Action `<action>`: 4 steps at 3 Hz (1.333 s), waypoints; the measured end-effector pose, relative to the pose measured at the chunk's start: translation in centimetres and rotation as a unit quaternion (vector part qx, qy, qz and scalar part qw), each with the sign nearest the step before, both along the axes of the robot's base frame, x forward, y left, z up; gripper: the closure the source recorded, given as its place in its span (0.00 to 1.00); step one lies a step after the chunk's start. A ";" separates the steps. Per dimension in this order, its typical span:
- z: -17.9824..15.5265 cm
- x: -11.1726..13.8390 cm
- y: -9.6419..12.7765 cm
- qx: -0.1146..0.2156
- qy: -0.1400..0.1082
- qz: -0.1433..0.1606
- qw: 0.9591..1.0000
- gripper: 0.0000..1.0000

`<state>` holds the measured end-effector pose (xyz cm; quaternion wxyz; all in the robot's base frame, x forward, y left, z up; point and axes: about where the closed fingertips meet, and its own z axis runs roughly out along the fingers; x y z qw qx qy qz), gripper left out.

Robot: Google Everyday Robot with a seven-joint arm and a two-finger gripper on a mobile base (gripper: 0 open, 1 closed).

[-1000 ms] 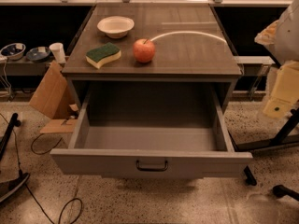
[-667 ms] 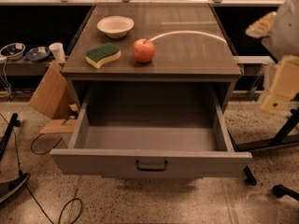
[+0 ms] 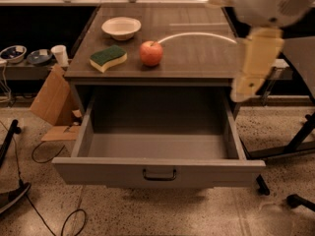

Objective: Place sponge into top drawer

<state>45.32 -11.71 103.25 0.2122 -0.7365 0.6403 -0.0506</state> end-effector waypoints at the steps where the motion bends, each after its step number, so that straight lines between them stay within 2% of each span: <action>1: 1.4 1.4 8.9 -0.032 -0.011 0.101 0.994 0.00; 2: 1.3 2.3 13.7 -0.043 -0.011 0.149 0.988 0.00; 3: -1.2 4.3 15.5 -0.057 0.009 0.157 0.986 0.00; 4: -4.2 7.5 15.8 -0.052 0.023 0.126 0.990 0.00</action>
Offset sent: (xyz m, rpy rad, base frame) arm 0.0333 0.1842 -0.0074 -0.1476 0.0522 0.4173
